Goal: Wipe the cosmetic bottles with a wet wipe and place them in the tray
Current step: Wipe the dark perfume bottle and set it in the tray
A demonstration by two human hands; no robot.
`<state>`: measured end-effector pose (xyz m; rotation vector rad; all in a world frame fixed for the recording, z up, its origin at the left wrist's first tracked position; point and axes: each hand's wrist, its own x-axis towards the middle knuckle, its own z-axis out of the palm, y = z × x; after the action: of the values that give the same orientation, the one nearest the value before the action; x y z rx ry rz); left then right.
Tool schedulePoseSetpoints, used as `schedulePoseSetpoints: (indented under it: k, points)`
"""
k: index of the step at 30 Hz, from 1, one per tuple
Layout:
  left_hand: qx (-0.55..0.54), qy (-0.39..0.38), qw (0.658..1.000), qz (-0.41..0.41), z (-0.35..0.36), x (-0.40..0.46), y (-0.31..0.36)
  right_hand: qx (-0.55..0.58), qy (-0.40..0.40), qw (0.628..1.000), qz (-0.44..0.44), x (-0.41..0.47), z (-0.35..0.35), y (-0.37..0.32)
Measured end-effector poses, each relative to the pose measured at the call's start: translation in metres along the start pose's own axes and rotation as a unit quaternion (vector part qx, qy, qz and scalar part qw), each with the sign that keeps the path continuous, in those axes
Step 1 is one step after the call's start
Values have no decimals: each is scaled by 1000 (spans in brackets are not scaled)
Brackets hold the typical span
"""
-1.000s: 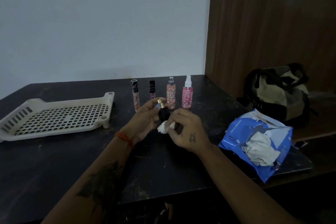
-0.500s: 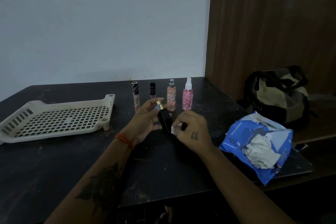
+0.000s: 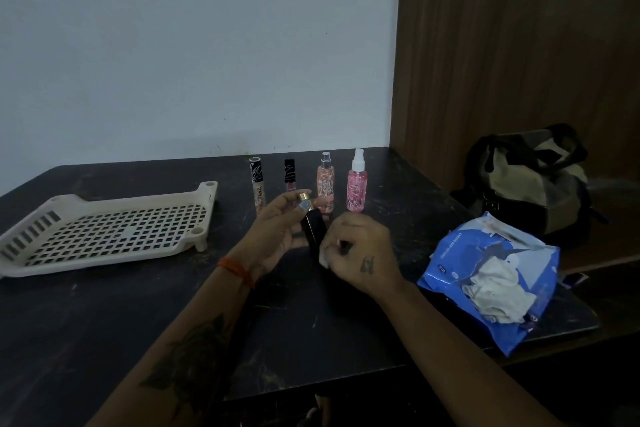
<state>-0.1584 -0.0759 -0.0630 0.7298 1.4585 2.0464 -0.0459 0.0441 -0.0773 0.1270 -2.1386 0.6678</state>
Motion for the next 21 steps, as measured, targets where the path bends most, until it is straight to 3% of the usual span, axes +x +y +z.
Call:
schedulePoseSetpoints:
  k: [3,7,9,14,18,21]
  points:
    - [2,-19,1000,-1,0,1,0,9,94,995,35,6,1,1]
    - [2,-25,1000,7,-1,1,0,30,28,999,27,2,4,-1]
    - [-7,-25,1000,8,-2,0,0,31,40,998,49,2,2,0]
    - [9,-43,999,-3,2,-1,3,6,165,985,40,12,1,-4]
    - [23,-65,998,7,5,-2,0,-10,107,994,-17,14,9,-10]
    - [25,-70,997,-3,4,-1,-2,0,110,994,5,15,9,-7]
